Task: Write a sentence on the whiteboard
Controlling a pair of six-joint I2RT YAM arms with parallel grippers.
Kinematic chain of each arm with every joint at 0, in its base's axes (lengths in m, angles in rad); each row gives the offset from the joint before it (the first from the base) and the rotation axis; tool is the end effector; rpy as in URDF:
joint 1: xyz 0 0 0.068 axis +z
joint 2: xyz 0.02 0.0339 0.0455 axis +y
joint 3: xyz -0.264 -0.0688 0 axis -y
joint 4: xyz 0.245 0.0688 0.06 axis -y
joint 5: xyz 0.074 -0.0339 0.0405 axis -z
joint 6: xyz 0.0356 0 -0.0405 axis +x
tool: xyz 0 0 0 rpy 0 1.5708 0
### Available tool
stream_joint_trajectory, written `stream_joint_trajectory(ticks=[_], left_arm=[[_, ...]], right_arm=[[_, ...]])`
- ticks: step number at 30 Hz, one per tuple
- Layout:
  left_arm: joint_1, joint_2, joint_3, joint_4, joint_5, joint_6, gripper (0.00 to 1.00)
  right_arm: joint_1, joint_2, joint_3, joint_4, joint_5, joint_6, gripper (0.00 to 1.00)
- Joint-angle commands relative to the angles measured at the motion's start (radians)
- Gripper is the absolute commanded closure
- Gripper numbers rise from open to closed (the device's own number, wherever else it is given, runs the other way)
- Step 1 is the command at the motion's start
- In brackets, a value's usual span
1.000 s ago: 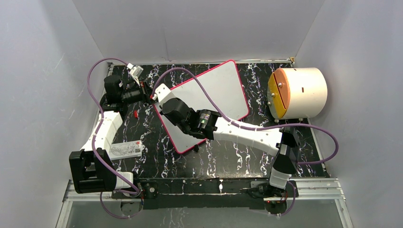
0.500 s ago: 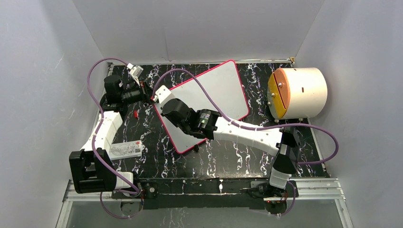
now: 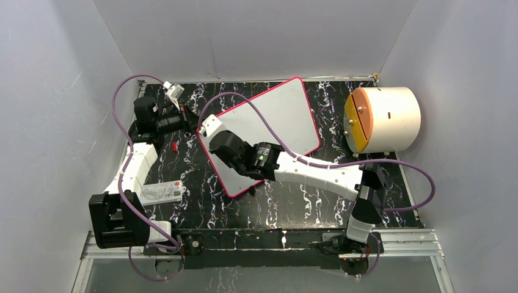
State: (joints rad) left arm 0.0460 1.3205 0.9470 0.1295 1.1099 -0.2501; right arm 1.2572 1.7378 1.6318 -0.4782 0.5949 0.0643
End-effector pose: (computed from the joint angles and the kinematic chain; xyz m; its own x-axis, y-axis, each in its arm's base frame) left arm 0.2929 -0.0184 0.3140 -0.4436 -0.1306 -0.8866 0.7616 0.4664 -0.4498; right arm 0.1424 0.3745 0.3505 -0.2111 -0.4786 -0.8523 -0.6313 0.7324 -0.2549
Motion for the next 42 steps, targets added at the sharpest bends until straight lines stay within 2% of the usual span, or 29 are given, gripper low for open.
stream_joint_trajectory(ticks=[1, 42], left_arm=[[-0.026, 0.009, -0.018, -0.092, -0.016, 0.043, 1.0], [-0.032, 0.009, -0.021, -0.093, 0.0, 0.046, 1.0]], right_arm=[[-0.008, -0.031, -0.02, -0.006, 0.004, 0.026, 1.0], [-0.011, -0.013, 0.013, 0.161, 0.122, -0.063, 1.0]])
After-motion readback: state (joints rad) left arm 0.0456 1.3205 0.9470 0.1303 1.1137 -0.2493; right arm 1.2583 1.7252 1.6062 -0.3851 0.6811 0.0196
